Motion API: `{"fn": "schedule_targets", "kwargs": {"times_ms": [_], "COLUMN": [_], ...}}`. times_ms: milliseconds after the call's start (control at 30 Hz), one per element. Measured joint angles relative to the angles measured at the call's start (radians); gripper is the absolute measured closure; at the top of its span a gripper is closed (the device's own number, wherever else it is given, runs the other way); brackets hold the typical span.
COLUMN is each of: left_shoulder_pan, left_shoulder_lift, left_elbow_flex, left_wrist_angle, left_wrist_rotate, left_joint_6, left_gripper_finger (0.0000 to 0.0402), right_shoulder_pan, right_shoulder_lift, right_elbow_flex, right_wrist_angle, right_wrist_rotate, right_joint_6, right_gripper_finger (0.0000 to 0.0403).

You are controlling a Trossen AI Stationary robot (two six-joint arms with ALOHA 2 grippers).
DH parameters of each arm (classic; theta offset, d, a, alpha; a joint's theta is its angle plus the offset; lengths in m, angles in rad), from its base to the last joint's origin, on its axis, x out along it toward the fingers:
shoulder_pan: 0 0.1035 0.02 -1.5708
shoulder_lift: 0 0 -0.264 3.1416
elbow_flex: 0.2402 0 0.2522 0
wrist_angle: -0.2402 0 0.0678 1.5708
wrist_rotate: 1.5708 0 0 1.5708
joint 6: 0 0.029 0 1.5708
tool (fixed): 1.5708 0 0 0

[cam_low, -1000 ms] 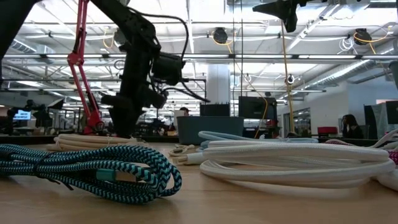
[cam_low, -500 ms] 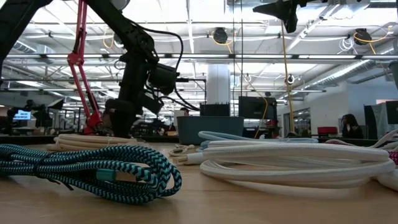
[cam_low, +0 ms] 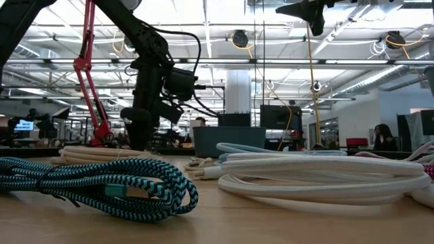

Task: Pick & Place USB Port
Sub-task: Put the white and black charger cable into the top blue bin

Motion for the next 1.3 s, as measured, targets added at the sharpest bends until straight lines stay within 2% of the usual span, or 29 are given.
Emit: {"fn": "schedule_targets", "kwargs": {"times_ms": [233,467,733,1000,1133,1300], "left_shoulder_pan": [-0.001,-0.001,0.000,0.000,-0.001,-0.028], "left_shoulder_lift": [-0.010,-0.025,-0.104,-0.251,-0.302,-0.323], "left_elbow_flex": [-0.094,-0.114,-0.127,-0.123,-0.085,0.039], "left_wrist_angle": [0.059,0.075,0.068,0.074,0.077,0.094], "left_wrist_rotate": [-0.009,-0.017,-0.051,-0.050,-0.018,-0.004], "left_joint_6": [-0.024,-0.063,-0.099,-0.149,-0.190,-0.221], "left_gripper_finger": [0.0336,0.0377,0.0372,0.0376,0.0372,0.0374], "right_shoulder_pan": [0.000,0.000,0.000,0.000,0.000,0.000], "right_shoulder_lift": [0.000,0.000,0.000,0.000,0.000,0.000], "right_elbow_flex": [0.000,0.000,0.000,0.000,0.000,0.000], "right_wrist_angle": [0.000,0.000,0.000,0.000,0.000,0.000], "right_wrist_rotate": [0.000,0.000,0.000,-0.001,-0.001,-0.001], "right_joint_6": [0.000,0.004,0.022,0.042,0.042,0.048], "right_gripper_finger": [0.0186,0.0186,0.0186,0.0186,0.0186,0.0186]}}
